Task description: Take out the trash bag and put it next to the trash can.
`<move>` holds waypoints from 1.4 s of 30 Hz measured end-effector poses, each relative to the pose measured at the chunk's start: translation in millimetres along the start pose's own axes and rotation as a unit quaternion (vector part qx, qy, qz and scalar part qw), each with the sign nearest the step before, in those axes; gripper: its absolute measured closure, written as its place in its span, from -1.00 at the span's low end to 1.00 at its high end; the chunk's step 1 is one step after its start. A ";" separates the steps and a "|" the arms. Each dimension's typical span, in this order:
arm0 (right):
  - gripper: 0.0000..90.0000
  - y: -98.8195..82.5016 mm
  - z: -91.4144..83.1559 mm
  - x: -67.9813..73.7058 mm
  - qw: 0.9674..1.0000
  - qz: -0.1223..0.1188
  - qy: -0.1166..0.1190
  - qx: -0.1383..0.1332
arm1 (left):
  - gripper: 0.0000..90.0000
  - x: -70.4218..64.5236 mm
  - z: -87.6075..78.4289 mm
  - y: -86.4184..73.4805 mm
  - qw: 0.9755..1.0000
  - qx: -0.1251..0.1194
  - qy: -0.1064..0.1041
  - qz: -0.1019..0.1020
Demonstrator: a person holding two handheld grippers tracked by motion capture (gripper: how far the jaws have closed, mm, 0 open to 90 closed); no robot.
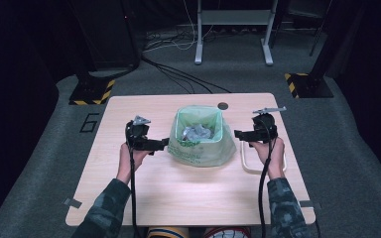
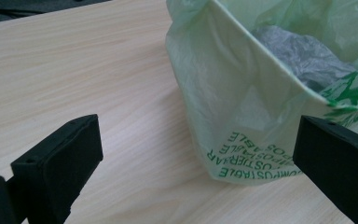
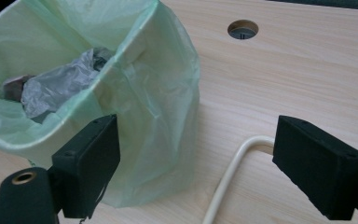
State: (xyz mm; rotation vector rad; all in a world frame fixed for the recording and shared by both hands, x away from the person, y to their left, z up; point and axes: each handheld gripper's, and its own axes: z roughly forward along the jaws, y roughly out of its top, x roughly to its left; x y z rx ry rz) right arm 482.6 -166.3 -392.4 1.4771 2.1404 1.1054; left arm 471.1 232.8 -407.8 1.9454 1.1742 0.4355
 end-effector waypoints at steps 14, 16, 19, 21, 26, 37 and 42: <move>-0.66 16.8 10.8 16.7 1.000 -0.008 0.017 0.003 | -0.97 -7.4 14.5 27.1 1.000 0.001 -0.019 -0.004; -0.66 19.6 13.5 20.5 1.000 -0.008 0.019 0.006 | -0.97 -8.2 18.5 30.7 1.000 0.006 -0.025 -0.007; -0.64 23.4 18.6 25.3 1.000 -0.014 0.020 0.011 | -0.97 -9.8 24.1 36.0 0.999 0.011 -0.033 -0.009; -0.63 24.9 22.2 28.5 1.000 -0.014 0.023 0.015 | -0.96 -11.8 27.7 38.8 0.999 0.011 -0.033 -0.005; -0.52 27.6 32.9 36.1 0.999 -0.018 0.025 0.025 | -0.90 -12.6 38.6 44.0 0.999 0.026 -0.047 -0.012; -0.16 28.2 57.6 43.5 0.998 -0.008 0.026 0.054 | -0.31 -15.0 59.8 45.7 0.997 0.054 -0.062 -0.008; 0.03 26.9 64.7 45.1 0.997 -0.003 0.028 0.069 | -0.07 -15.8 64.6 44.0 0.996 0.060 -0.066 -0.009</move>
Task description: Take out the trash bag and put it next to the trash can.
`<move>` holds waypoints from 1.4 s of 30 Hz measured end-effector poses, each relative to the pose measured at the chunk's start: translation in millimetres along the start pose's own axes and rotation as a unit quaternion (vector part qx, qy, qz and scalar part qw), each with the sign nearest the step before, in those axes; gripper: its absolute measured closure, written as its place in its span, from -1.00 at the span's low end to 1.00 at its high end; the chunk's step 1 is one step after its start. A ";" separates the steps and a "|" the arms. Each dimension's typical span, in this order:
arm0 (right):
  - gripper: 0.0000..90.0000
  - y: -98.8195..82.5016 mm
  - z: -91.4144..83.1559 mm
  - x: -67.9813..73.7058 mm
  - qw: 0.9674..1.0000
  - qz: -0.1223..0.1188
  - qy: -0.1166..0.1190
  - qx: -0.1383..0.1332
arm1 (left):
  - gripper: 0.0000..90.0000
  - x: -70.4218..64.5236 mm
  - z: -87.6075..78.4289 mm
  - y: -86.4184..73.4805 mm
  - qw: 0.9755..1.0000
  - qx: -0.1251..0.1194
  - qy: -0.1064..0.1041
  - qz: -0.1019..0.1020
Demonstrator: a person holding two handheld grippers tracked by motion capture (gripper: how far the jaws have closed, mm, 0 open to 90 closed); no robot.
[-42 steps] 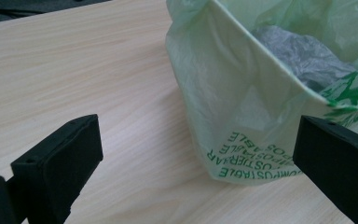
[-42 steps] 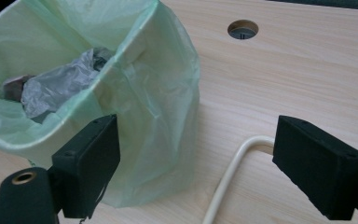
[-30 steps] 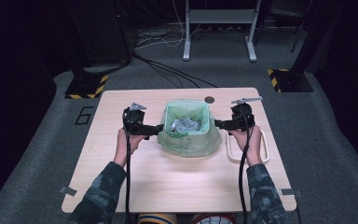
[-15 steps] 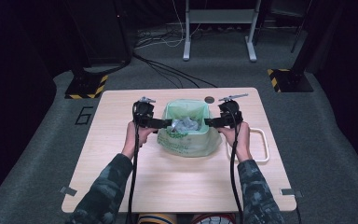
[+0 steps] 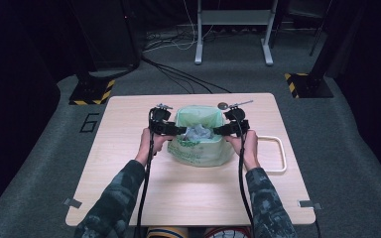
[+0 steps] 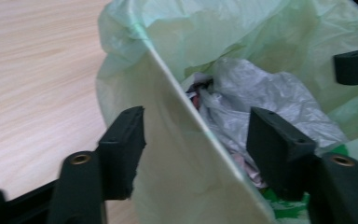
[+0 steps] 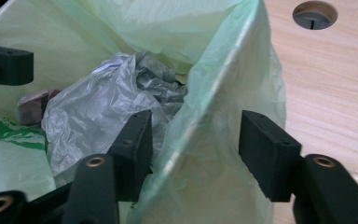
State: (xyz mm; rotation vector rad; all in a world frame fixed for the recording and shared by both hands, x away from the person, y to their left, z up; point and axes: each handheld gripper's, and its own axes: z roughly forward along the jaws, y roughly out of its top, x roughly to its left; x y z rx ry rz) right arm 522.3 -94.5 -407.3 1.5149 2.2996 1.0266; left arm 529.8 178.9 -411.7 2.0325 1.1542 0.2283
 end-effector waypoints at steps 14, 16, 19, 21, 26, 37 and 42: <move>0.39 -2.3 0.5 4.9 1.000 -0.007 -0.010 -0.010 | 0.35 -7.2 -0.7 -2.1 1.000 -0.002 0.023 0.001; 0.40 -2.2 0.5 6.1 1.000 -0.010 -0.016 -0.012 | 0.37 -10.2 -0.7 -1.4 0.999 0.000 0.035 0.005; 0.40 -1.5 -1.9 7.3 1.000 -0.011 -0.019 -0.019 | 0.39 -14.5 -0.8 0.0 0.998 0.005 0.053 0.022; 0.41 -0.3 -4.3 8.6 0.999 -0.011 -0.023 -0.023 | 0.39 -17.4 -1.0 0.8 0.998 0.006 0.063 0.027; 0.49 1.5 -11.0 10.8 0.999 -0.018 -0.030 -0.036 | 0.38 -19.8 -3.4 1.6 0.997 0.001 0.074 0.027; 0.69 3.6 -19.6 16.4 0.996 -0.022 -0.055 -0.063 | 0.56 -23.7 -11.2 5.8 0.994 -0.021 0.099 0.029; 0.77 4.9 -21.4 19.9 0.996 -0.022 -0.057 -0.070 | 0.65 -24.6 -12.9 5.8 0.992 -0.034 0.119 0.028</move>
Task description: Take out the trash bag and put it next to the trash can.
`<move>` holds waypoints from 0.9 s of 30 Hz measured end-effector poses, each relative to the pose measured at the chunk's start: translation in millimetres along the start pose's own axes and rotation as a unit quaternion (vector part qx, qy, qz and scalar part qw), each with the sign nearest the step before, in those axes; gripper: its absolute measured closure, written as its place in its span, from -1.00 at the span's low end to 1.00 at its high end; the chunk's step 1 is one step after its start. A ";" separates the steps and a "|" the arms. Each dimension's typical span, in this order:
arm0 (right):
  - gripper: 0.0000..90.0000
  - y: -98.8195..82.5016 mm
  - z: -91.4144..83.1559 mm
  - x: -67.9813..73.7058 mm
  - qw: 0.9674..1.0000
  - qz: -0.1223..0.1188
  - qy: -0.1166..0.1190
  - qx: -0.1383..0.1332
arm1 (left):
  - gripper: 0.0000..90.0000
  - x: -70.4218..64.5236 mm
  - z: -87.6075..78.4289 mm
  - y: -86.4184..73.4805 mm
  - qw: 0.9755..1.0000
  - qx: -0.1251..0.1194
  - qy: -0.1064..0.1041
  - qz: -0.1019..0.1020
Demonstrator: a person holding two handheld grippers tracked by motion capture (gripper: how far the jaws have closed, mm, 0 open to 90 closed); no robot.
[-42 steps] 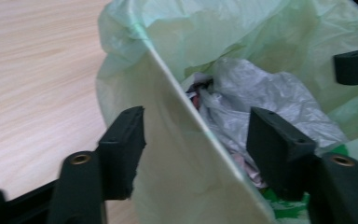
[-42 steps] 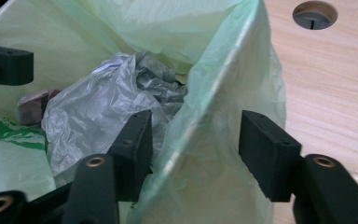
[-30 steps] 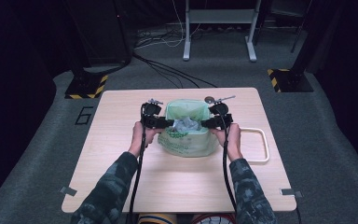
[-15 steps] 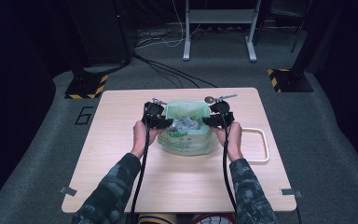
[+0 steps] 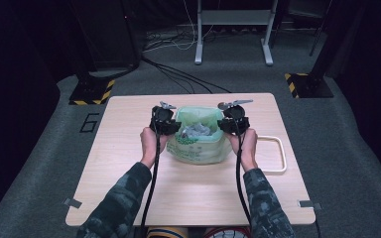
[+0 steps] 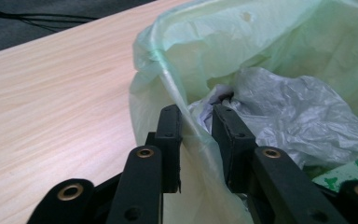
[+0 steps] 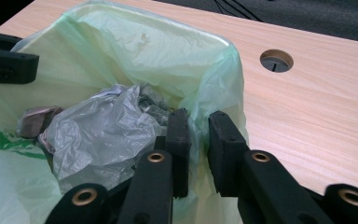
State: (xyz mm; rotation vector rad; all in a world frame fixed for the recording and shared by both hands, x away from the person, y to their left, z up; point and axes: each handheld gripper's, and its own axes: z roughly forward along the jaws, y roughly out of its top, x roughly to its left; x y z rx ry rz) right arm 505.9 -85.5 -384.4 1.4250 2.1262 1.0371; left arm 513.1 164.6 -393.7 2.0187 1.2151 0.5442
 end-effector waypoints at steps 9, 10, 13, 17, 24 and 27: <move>0.91 3.2 -0.7 2.6 1.000 -0.006 -0.010 -0.009 | 0.81 -1.5 -4.7 3.1 1.000 -0.014 0.013 0.002; 0.93 3.2 -1.2 2.4 1.000 -0.006 -0.009 -0.011 | 0.83 -1.9 -5.3 3.6 1.000 -0.015 0.014 0.003; 0.97 3.8 -2.1 3.1 1.000 -0.007 -0.007 -0.013 | 0.85 -1.6 -6.1 4.8 1.000 -0.014 0.014 0.004; 0.98 4.8 -2.7 4.9 1.000 -0.010 -0.006 -0.015 | 0.88 -2.4 -7.4 5.5 1.000 -0.014 0.016 0.009; 0.97 4.8 -3.0 4.9 1.000 -0.009 -0.001 -0.014 | 0.91 -2.0 -8.5 5.7 1.000 -0.016 0.017 0.009; 0.97 5.0 -3.3 4.7 1.000 -0.010 0.000 -0.015 | 0.92 -2.3 -9.0 6.0 1.000 -0.017 0.019 0.009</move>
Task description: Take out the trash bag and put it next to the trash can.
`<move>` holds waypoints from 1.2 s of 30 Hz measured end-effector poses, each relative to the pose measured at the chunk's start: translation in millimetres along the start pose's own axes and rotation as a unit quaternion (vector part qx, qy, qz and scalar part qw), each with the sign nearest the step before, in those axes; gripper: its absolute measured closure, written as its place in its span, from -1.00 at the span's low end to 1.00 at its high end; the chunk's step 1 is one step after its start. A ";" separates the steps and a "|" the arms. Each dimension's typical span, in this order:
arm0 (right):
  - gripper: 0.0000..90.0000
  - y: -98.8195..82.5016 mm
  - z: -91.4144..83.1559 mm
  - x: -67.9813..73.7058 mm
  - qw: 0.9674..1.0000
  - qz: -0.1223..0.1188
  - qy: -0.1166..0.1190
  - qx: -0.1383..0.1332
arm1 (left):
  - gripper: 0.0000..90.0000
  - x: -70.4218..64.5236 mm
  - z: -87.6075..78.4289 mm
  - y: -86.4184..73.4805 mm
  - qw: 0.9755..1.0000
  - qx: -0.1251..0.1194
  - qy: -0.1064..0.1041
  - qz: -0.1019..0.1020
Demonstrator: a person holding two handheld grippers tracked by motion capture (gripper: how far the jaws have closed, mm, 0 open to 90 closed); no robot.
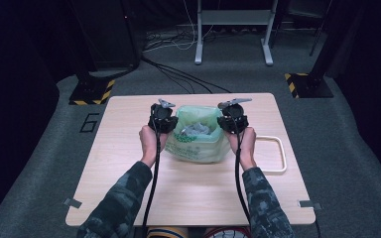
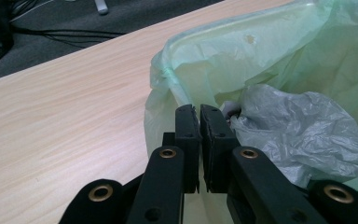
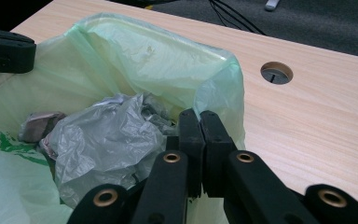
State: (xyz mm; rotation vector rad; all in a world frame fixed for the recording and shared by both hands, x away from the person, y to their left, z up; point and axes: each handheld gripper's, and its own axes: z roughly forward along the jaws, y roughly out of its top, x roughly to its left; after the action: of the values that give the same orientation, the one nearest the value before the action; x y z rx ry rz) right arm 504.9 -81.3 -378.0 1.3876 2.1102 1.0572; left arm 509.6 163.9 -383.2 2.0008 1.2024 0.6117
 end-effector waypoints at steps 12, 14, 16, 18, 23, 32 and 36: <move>0.98 3.2 -3.7 1.4 1.000 -0.006 0.004 -0.007 | 0.99 2.6 -4.9 4.1 1.000 -0.012 -0.011 -0.013; 0.98 6.2 -6.5 1.7 1.000 -0.009 0.006 -0.015 | 0.99 2.4 -8.0 7.0 1.000 -0.019 -0.016 -0.017; 0.98 10.0 -10.3 3.2 1.000 -0.010 0.007 -0.020 | 0.99 2.2 -12.0 10.8 0.999 -0.023 -0.019 -0.014; 0.98 14.2 -14.1 5.1 1.000 -0.011 0.009 -0.026 | 0.99 1.5 -16.2 14.9 0.999 -0.030 -0.024 -0.015; 0.98 24.2 -22.2 12.2 0.999 -0.018 0.016 -0.041 | 0.99 -2.8 -25.5 26.0 0.998 -0.045 -0.042 -0.012; 0.98 34.3 -22.7 27.2 0.998 -0.028 0.037 -0.045 | 0.99 -21.1 -21.4 35.2 0.995 -0.046 -0.089 -0.007; 0.98 28.9 -12.7 27.7 0.998 -0.024 0.043 -0.031 | 0.99 -25.5 -5.1 28.2 0.994 -0.016 -0.107 -0.009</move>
State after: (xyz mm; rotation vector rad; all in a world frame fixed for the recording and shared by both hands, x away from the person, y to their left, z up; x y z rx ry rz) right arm 501.7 -54.7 -345.6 1.2780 2.1416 1.1720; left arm 510.0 134.1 -359.1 1.9699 1.0731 0.3932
